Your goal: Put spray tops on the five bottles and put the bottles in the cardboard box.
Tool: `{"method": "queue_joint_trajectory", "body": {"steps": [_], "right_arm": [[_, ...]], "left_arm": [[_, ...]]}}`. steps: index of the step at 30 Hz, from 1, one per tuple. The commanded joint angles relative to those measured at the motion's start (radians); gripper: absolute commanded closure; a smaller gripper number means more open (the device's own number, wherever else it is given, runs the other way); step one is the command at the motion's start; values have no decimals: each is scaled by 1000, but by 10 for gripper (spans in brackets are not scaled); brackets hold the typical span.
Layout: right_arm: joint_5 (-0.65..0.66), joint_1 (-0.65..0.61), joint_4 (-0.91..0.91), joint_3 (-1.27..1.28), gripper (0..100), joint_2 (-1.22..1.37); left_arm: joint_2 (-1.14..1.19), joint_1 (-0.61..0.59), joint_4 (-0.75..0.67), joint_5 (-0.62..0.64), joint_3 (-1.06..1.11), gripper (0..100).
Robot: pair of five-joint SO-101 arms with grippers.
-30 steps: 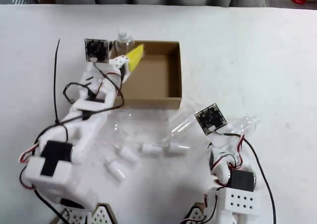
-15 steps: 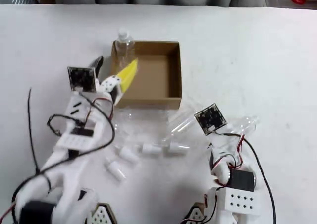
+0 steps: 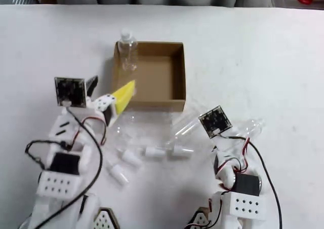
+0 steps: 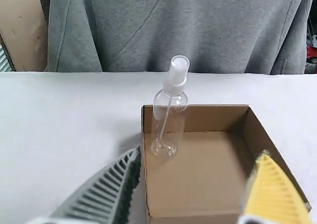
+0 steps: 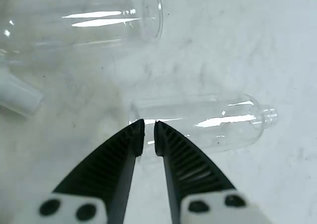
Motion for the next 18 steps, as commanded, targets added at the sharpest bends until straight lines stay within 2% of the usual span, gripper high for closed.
{"method": "queue_joint_trajectory", "body": {"steps": [1,6,8,14,16,18], "right_arm": [[8,21,2,26,982,12],[8,21,4,26,982,12],[8,21,4,26,982,12],[8,21,4,26,982,12],[8,21,4,26,982,12],[8,21,4,26,982,12]], "left_arm": [[-180,-36,169,-3,-12,665],[-386,-91,394,-8,-11,666],[-458,-96,483,-8,-12,694],[-611,-99,643,-8,-12,993],[-628,-99,690,-9,-11,943],[-628,-99,732,-9,-14,946]]}}
